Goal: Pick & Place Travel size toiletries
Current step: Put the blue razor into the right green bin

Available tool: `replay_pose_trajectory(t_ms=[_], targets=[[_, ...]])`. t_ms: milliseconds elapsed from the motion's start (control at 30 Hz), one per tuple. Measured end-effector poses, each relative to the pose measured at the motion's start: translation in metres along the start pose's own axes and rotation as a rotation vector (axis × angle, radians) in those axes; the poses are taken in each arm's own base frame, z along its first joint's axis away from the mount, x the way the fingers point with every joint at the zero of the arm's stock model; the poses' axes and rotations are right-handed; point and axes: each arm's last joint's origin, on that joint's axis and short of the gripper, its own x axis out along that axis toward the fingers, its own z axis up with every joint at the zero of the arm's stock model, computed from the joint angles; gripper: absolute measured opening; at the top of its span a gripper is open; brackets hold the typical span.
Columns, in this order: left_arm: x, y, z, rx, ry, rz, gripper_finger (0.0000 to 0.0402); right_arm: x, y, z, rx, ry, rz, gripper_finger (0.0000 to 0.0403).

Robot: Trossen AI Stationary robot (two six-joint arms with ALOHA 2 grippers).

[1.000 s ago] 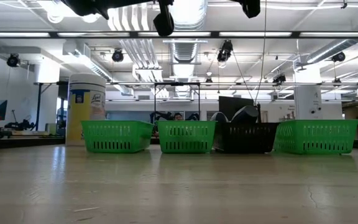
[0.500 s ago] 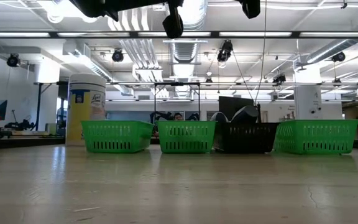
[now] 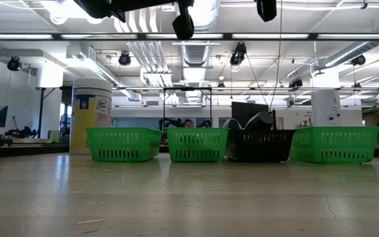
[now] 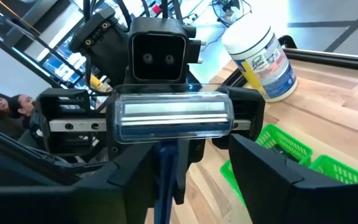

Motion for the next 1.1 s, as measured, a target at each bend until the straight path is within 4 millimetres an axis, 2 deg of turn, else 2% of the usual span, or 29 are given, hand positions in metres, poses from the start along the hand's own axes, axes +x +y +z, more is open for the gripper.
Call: replay_pose_trajectory(t_ms=[333, 433, 567, 833, 967, 1100], targets=[[0.000, 0.001, -0.001, 0.025, 0.005, 0.012, 0.0042, 0.000, 0.000, 0.000, -0.001, -0.001, 0.001, 0.0110], [0.000, 0.002, -0.001, 0.025, 0.000, 0.025, 0.0059, 0.000, 0.000, 0.000, -0.005, -0.001, 0.000, 0.0072], [0.000, 0.004, -0.002, 0.023, 0.003, 0.047, 0.0101, 0.000, -0.001, -0.001, -0.023, 0.005, -0.009, 0.0027], [-0.001, 0.011, -0.010, 0.002, 0.067, 0.142, 0.0210, 0.000, -0.014, -0.004, -0.022, 0.040, -0.140, 0.0033], [-0.006, 0.021, -0.021, -0.031, 0.190, 0.270, 0.0260, -0.006, -0.036, -0.004, 0.050, 0.114, -0.322, 0.0031], [-0.016, 0.033, -0.034, -0.032, 0.330, 0.438, 0.0288, -0.021, -0.066, -0.011, 0.148, 0.335, -0.551, 0.0037]])
